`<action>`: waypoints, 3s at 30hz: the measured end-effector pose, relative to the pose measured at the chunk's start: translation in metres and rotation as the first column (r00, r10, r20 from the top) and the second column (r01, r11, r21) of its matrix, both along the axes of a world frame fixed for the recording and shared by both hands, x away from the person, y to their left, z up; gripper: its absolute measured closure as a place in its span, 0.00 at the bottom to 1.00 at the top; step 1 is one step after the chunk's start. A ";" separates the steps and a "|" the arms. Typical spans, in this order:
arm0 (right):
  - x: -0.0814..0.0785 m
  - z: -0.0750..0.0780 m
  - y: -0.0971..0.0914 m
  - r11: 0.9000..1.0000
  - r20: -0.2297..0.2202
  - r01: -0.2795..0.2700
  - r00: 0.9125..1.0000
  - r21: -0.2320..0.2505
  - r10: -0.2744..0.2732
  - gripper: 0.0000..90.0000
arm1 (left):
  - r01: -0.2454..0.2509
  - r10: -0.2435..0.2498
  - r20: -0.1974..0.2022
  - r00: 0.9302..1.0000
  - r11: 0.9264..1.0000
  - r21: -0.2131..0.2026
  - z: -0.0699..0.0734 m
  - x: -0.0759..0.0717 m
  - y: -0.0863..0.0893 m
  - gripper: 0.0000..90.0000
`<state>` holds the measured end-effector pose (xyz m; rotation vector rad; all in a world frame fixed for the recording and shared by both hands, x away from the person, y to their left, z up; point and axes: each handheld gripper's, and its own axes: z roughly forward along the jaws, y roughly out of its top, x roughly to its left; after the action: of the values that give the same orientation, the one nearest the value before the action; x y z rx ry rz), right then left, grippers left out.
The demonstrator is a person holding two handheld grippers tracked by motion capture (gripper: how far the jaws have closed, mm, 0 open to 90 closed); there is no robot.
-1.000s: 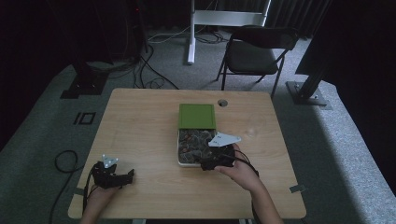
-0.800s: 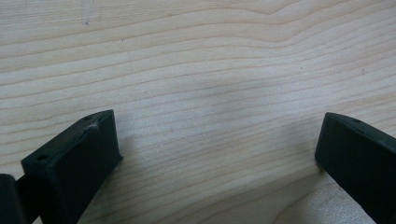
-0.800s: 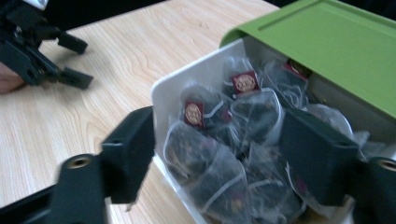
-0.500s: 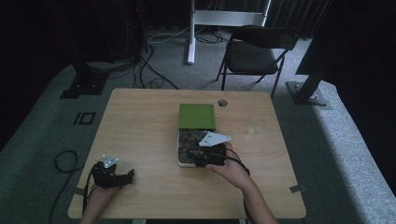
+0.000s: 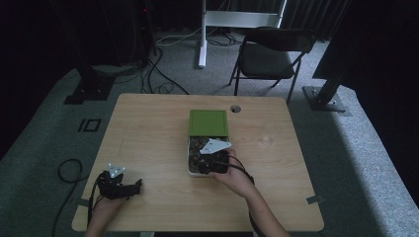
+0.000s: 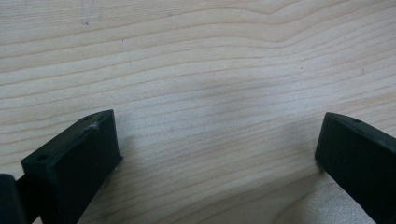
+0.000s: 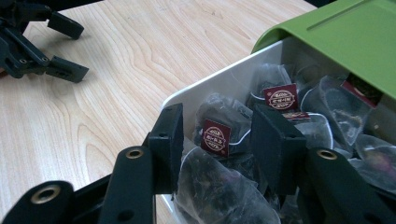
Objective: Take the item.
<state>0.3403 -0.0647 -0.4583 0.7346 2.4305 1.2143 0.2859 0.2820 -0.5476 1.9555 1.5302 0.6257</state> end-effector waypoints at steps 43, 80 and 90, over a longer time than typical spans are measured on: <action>0.012 -0.007 0.003 0.999 -0.016 0.039 0.999 -0.007 -0.039 0.90 | 0.000 0.000 0.000 1.000 1.000 0.000 0.000 0.000 0.000 0.00; 0.008 0.042 -0.044 0.991 0.029 0.070 0.997 0.118 -0.074 0.90 | 0.000 0.000 -0.001 1.000 1.000 0.000 0.000 0.000 0.000 0.00; 0.010 0.047 -0.067 0.983 0.034 0.107 0.993 0.146 -0.113 0.90 | 0.000 0.000 -0.001 1.000 1.000 0.000 0.000 0.000 0.000 0.00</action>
<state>0.3504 -0.1320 -0.4118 0.8629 2.2539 1.3577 0.2859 0.2820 -0.5475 1.9564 1.5304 0.6242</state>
